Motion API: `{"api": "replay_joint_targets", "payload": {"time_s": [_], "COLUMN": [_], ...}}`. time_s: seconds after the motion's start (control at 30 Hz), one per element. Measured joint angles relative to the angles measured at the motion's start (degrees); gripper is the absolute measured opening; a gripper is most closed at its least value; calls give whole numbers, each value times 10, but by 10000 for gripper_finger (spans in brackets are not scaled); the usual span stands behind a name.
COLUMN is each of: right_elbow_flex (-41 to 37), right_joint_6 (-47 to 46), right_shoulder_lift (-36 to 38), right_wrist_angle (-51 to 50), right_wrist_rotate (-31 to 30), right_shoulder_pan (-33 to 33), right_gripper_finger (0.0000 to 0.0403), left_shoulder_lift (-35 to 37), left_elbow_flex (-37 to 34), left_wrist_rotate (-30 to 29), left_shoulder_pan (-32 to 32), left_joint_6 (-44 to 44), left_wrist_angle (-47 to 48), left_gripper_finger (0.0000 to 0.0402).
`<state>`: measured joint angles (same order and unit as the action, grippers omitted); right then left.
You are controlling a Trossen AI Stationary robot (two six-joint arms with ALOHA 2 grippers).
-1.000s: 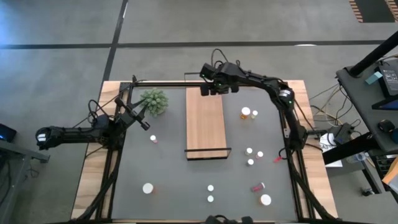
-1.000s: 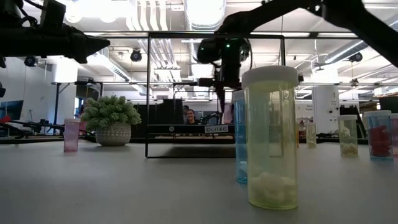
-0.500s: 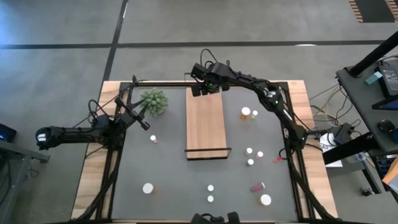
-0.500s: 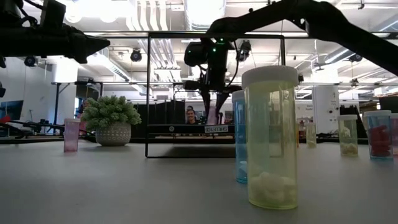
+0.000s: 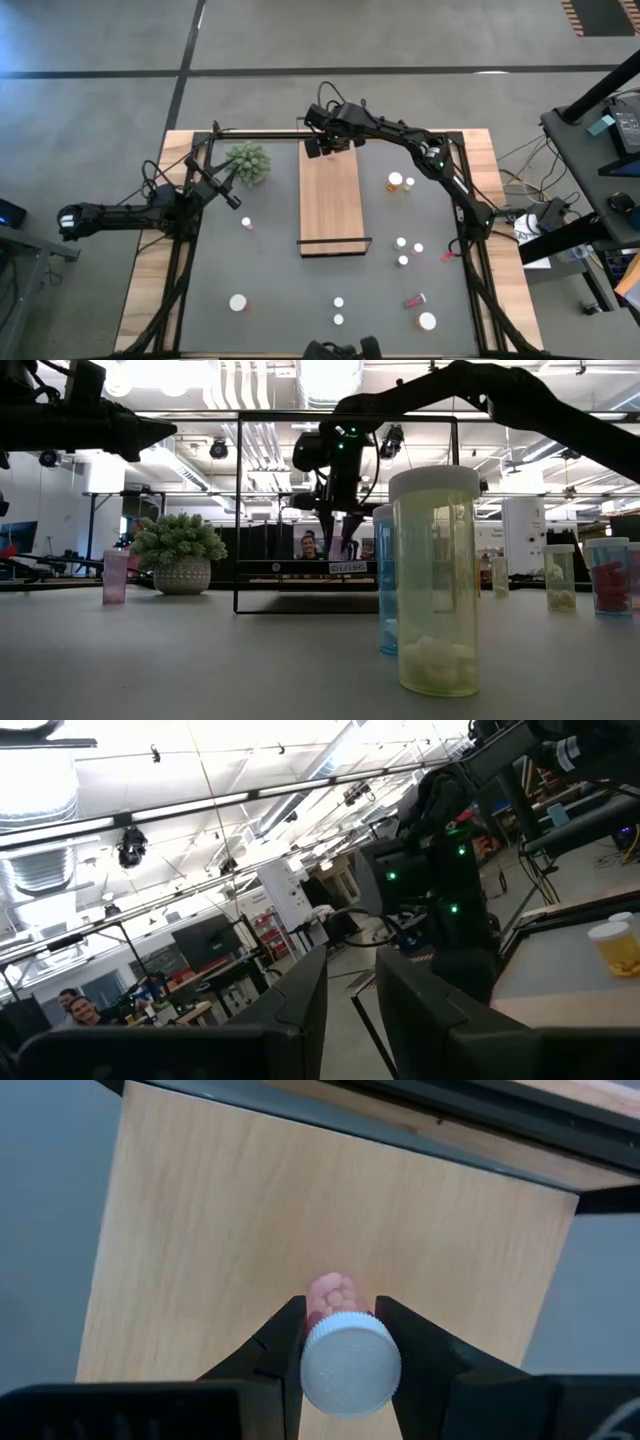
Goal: Pick and place medicine bottles onto shelf by color
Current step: Put the top pink pill bottle on the shelf
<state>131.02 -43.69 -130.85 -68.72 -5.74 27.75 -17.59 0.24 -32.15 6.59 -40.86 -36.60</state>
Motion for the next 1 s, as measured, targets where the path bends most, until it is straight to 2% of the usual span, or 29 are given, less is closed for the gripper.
{"api": "replay_joint_targets", "payload": {"time_s": [0.5,1.0], "right_elbow_flex": [0,-1], "right_joint_6": [24,24], "right_shoulder_lift": [1,2], "right_wrist_angle": [6,15], "right_wrist_rotate": [-2,-1], "right_shoulder_pan": [0,0], "right_gripper_finger": [109,159], "left_shoulder_lift": [0,0], "left_elbow_flex": [0,0], "left_wrist_rotate": [0,0], "left_shoulder_pan": [0,0], "left_joint_6": [0,0], "left_wrist_angle": [0,0], "left_gripper_finger": [72,72]}}
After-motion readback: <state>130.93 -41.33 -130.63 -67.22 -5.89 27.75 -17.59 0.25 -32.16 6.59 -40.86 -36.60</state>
